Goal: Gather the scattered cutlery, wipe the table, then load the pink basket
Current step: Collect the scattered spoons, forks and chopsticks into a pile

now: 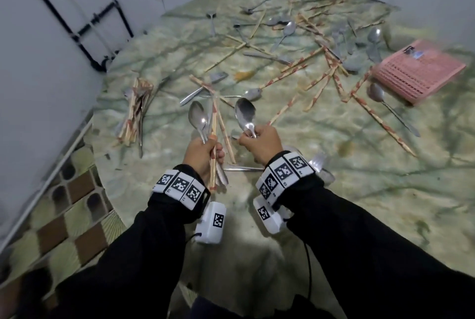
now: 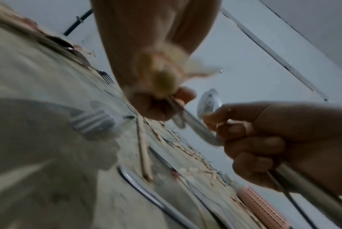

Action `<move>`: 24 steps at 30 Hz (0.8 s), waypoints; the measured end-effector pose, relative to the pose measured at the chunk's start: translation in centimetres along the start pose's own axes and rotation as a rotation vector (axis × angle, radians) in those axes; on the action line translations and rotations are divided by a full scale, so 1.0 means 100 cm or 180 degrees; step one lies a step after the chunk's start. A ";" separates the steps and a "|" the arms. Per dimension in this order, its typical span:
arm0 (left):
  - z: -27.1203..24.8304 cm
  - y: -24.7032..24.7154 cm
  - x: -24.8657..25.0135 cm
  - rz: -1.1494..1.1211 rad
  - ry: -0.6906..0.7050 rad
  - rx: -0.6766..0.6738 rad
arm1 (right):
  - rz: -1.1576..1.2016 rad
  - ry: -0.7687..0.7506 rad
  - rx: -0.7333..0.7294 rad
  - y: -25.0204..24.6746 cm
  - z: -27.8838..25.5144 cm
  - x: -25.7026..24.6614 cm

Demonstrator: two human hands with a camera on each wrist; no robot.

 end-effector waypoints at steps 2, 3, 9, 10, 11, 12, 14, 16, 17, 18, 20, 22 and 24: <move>0.009 -0.015 0.014 -0.0046 0.0080 0.0191 | -0.0228 0.0170 0.0015 0.011 0.009 -0.009; 0.012 -0.021 0.021 0.0012 0.0110 0.0223 | -0.0386 0.0239 -0.0036 0.018 0.015 -0.012; 0.045 -0.051 0.038 0.0456 0.0190 0.0242 | -0.1286 0.0491 -0.0074 0.051 0.042 -0.030; 0.050 -0.053 0.039 0.0465 0.0170 0.0276 | -0.1454 0.0522 -0.0062 0.055 0.044 -0.030; 0.054 -0.054 0.041 0.0475 0.0146 0.0299 | -0.1592 0.0540 -0.0076 0.058 0.046 -0.032; 0.056 -0.054 0.043 0.0477 0.0120 0.0293 | -0.1726 0.0536 -0.0098 0.060 0.048 -0.033; 0.061 -0.052 0.045 0.0517 0.0085 0.0231 | -0.1966 0.0503 -0.0130 0.064 0.051 -0.036; 0.063 -0.050 0.047 0.0718 0.0106 0.0189 | -0.2125 0.0435 -0.0170 0.067 0.051 -0.039; 0.063 -0.049 0.048 0.0873 0.0128 0.0187 | -0.2176 0.0405 -0.0191 0.068 0.051 -0.040; 0.062 -0.047 0.050 0.1045 0.0172 0.0187 | -0.2200 0.0388 -0.0211 0.068 0.050 -0.040; 0.063 -0.045 0.055 0.1370 0.0345 0.0190 | -0.2200 0.0402 -0.0228 0.067 0.049 -0.039; 0.063 -0.044 0.058 0.1601 0.0499 0.0166 | -0.2141 0.0422 -0.0230 0.062 0.046 -0.039; 0.061 -0.041 0.060 0.1734 0.0538 0.0084 | -0.2008 0.0432 -0.0267 0.057 0.043 -0.037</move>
Point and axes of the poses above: each hand's wrist, its own z-axis towards the middle knuckle, its own y-axis out of the palm, x = y × z, the point moved 3 cm from there along z, towards the middle knuckle, and after that the axes turned 14 degrees about -z, right-handed, at the moved point
